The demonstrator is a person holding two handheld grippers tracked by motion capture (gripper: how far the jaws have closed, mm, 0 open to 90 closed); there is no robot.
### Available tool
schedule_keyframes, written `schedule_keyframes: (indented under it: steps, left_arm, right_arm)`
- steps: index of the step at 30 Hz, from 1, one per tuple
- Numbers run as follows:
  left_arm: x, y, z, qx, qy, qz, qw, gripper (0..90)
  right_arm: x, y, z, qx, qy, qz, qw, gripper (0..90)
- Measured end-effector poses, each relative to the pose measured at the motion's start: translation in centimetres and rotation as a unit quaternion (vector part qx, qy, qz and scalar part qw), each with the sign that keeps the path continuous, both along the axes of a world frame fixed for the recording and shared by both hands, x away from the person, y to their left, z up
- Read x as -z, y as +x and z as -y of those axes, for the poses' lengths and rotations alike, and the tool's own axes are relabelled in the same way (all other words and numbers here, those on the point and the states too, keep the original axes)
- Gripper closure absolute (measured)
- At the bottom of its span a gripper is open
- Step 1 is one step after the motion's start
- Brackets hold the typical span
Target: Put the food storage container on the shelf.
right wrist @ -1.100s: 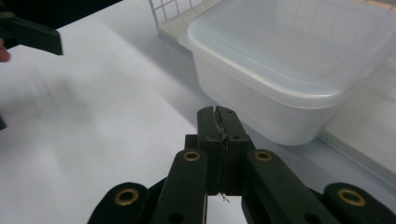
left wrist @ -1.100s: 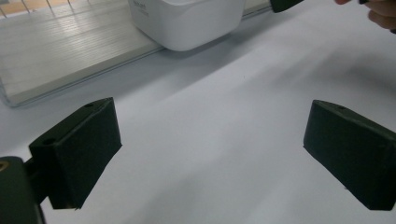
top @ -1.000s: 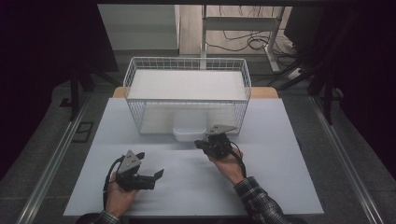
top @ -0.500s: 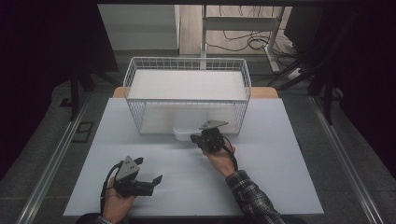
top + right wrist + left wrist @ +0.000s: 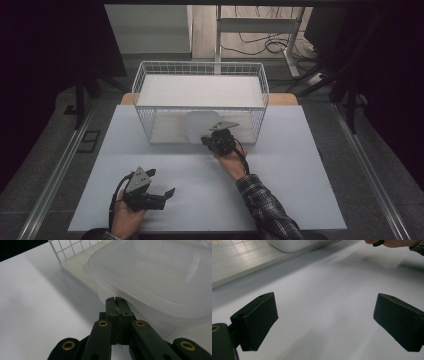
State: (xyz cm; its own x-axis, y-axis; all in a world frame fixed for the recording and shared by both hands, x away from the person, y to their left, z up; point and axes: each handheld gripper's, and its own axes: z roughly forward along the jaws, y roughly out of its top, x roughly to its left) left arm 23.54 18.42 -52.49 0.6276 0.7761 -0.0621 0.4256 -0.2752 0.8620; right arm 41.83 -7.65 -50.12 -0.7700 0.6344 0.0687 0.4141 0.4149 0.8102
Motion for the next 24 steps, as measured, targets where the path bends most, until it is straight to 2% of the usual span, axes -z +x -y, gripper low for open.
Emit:
schedule_keyframes:
  steps: [6, 16, 22, 24]
  left_arm:
    - [0.0, 0.1, -0.1, 0.006, -0.008, 0.001, 0.9999, 5.2]
    - [0.1, 0.2, 0.0, 0.011, -0.007, -0.006, 0.9999, 5.0]
    - [0.1, 0.2, 0.0, 0.011, -0.011, -0.014, 0.9998, 5.2]
    - [0.1, 0.2, -0.1, 0.010, -0.011, -0.013, 0.9998, 5.1]
  right_arm:
    - [-0.1, 0.9, -0.7, 0.003, -0.007, 0.006, 1.0000, 89.1]
    - [0.0, 2.2, -1.1, 0.018, -0.015, 0.006, 0.9997, 89.0]
    - [-0.2, 2.3, -1.1, 0.017, -0.017, 0.006, 0.9997, 88.5]
    - [-0.2, 2.1, -1.0, 0.015, -0.020, 0.008, 0.9997, 84.0]
